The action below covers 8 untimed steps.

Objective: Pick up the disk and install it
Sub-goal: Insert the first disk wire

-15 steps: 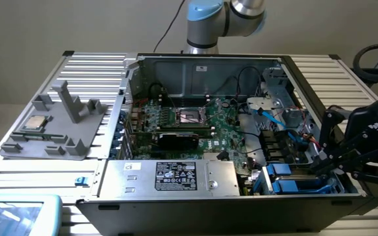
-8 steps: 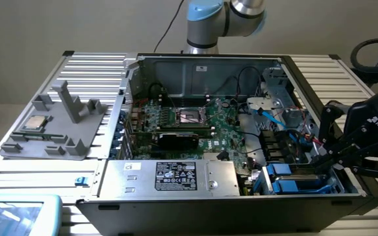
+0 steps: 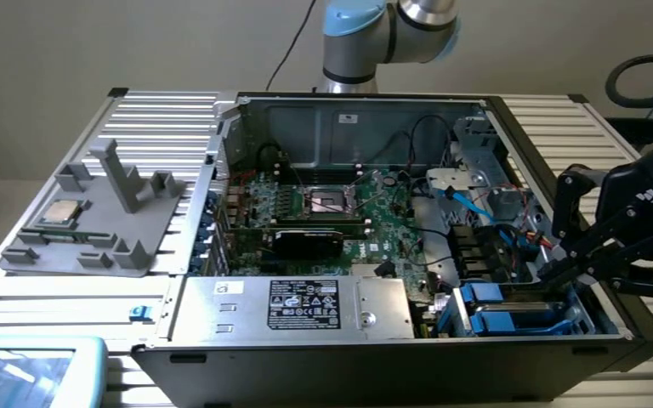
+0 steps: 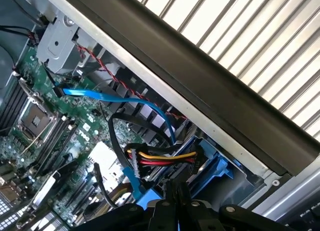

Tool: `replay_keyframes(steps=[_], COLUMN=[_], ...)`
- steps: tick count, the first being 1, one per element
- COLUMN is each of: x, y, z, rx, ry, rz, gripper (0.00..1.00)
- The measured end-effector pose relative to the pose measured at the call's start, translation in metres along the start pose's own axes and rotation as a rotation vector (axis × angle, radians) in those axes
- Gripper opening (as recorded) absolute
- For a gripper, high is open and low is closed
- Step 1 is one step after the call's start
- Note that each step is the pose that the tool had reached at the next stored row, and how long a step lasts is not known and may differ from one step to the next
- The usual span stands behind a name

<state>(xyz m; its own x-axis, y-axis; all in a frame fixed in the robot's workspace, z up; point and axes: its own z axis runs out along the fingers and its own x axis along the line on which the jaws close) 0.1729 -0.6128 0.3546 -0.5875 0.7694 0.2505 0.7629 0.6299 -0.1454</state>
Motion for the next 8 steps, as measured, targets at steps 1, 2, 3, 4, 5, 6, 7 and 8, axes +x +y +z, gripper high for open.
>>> replay_keyframes(steps=[1, 2, 3, 4, 5, 6, 7, 8], x=[-0.0004, -0.0009, -0.0018, -0.0028, -0.0039, -0.005, -0.0063, -0.0076], y=[-0.0002, -0.0006, -0.0012, -0.0019, -0.0027, -0.0036, -0.0044, -0.0051], z=[0.0001, -0.0001, -0.0002, -0.0004, -0.0005, -0.0007, -0.0008, -0.0012], rx=[-0.005, -0.0148, -0.025, -0.0352, -0.0451, -0.052, -0.0552, -0.0563], ry=[0.0066, 0.0193, 0.0326, 0.0459, 0.0587, 0.0677, 0.0719, 0.0734], rz=[-0.003, -0.007, -0.012, -0.017, -0.021, -0.024, -0.026, -0.026], gripper=[0.15, 0.15, 0.15, 0.15, 0.15, 0.17, 0.17, 0.24])
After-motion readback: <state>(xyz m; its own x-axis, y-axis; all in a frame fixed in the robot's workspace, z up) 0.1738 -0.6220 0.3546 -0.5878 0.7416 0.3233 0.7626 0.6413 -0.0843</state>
